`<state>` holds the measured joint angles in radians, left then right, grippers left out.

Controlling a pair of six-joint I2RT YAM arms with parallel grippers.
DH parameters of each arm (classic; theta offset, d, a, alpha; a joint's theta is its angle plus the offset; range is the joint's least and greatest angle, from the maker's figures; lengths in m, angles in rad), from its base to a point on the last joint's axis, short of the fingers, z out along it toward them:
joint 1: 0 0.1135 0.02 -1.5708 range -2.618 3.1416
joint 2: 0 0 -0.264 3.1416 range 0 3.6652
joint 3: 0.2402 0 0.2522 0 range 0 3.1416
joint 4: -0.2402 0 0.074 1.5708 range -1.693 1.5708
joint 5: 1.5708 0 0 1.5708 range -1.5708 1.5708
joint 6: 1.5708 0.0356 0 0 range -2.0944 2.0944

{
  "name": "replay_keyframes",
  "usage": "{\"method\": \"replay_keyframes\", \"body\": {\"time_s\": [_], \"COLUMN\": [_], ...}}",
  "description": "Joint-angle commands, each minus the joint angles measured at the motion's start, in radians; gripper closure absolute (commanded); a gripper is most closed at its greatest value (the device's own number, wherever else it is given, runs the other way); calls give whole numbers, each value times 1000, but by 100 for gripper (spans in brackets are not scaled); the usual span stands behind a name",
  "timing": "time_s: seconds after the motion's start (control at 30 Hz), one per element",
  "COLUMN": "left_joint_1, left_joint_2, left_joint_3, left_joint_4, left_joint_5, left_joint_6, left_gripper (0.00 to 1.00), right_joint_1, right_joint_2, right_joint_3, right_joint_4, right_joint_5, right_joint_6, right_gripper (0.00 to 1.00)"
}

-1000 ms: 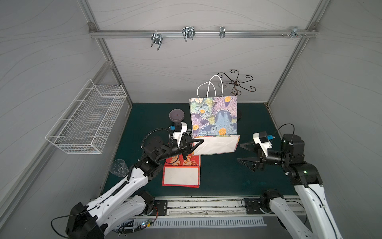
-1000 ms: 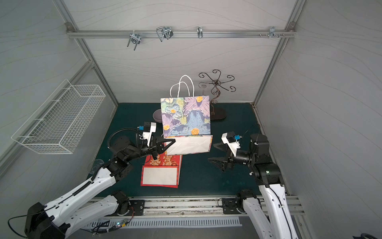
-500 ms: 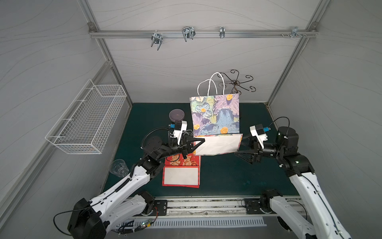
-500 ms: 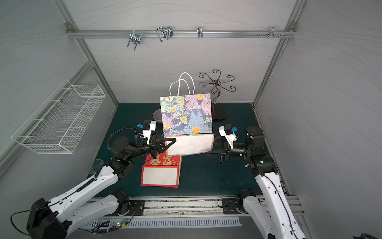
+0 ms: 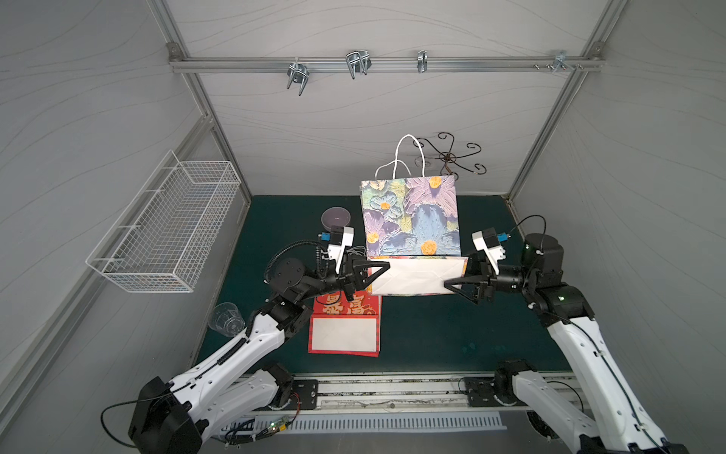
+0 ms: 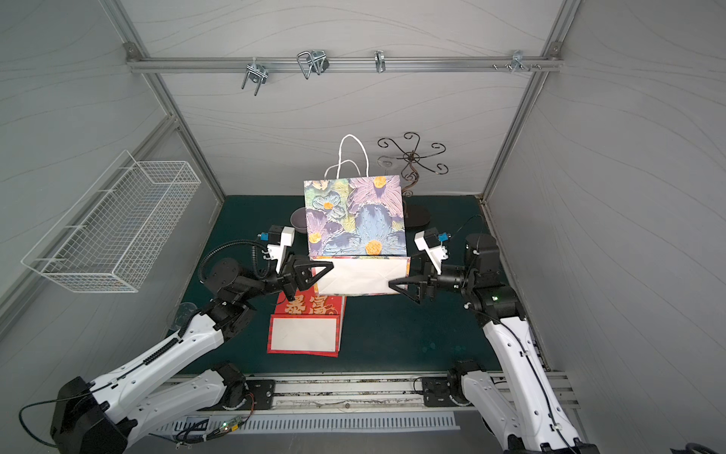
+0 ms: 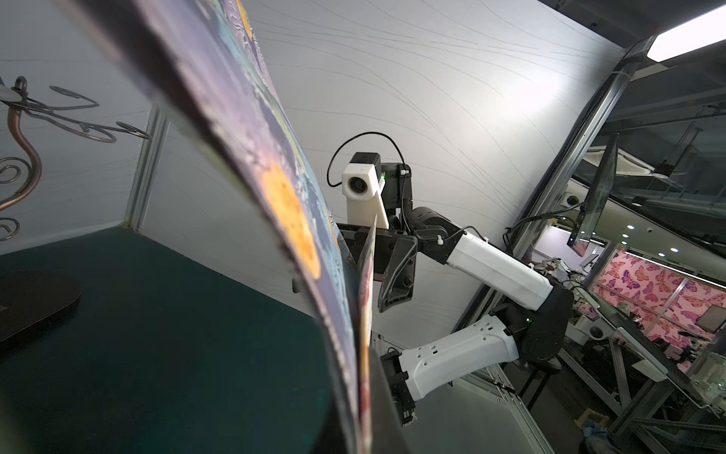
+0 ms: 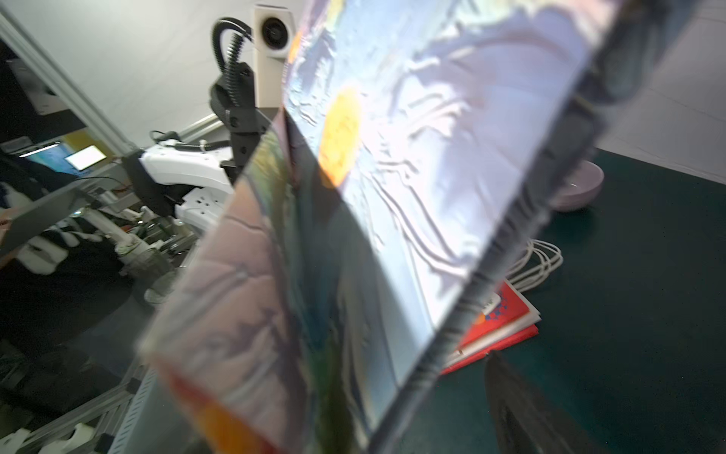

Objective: Put away the paper bag
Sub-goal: Press the paper bag.

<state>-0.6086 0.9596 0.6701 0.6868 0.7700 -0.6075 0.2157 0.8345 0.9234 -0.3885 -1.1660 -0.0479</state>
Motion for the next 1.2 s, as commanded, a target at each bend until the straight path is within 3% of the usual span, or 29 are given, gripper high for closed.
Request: {"method": "replay_keyframes", "body": {"time_s": [0.0,0.23,0.33,0.47,0.5,0.67,0.7,0.77,0.83,0.9,1.03,1.17], "left_joint_1": [3,3,2,2,2,3,3,2,2,2,3,0], "left_joint_2": [10,12,4,1,-1,-7,-8,-9,-7,-4,-4,-8], "left_joint_3": [45,19,9,-5,-9,-16,-18,-20,-22,-26,-31,-39], "left_joint_4": [59,48,44,40,38,21,17,8,1,-3,-23,-33], "left_joint_5": [18,10,0,-6,-6,-8,-8,-6,1,5,17,22], "left_joint_6": [-18,-28,-26,-24,-23,-11,-7,-2,2,3,12,18], "left_gripper": [100,100,100,100,100,100,100,100,100,100,100,100], "right_joint_1": [33,34,34,34,34,34,34,33,34,34,34,34], "right_joint_2": [2,27,29,29,29,29,32,40,51,64,87,90], "right_joint_3": [37,59,47,30,28,36,40,48,58,67,77,77], "right_joint_4": [138,201,208,248,255,274,279,289,300,304,315,327], "right_joint_5": [-70,20,10,11,14,14,25,35,44,43,31,35], "right_joint_6": [76,181,195,237,242,256,261,274,285,287,291,299], "right_gripper": [24,41,58,96,100,100,95,69,63,68,100,100]}}
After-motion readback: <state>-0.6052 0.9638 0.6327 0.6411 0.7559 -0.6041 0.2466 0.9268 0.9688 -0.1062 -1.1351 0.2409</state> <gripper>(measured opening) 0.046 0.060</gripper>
